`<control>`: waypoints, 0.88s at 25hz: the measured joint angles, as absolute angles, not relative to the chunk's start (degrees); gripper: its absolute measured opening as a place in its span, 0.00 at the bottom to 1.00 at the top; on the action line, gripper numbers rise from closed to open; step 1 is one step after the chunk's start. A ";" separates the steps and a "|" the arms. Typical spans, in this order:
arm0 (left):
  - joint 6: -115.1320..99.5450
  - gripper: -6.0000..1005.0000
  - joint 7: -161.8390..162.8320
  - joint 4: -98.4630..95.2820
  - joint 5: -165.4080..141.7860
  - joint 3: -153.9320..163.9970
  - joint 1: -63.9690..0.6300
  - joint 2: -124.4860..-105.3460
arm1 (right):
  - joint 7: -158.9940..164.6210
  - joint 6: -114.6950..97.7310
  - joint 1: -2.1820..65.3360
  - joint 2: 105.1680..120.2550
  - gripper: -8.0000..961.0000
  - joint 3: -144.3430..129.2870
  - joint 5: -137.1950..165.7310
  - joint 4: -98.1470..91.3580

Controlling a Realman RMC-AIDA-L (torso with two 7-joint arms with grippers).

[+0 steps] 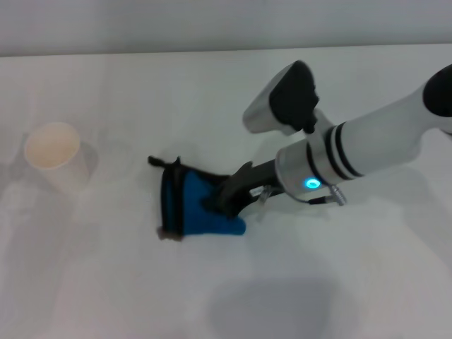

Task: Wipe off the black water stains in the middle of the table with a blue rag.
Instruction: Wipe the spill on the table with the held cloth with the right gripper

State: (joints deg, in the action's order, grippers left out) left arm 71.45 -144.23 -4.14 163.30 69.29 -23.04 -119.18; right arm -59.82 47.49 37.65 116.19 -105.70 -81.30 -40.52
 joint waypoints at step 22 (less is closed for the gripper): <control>71.46 0.87 -144.23 -4.17 163.30 69.52 -23.30 -119.18 | -63.90 43.28 38.60 116.19 0.10 -116.24 -90.63 -41.86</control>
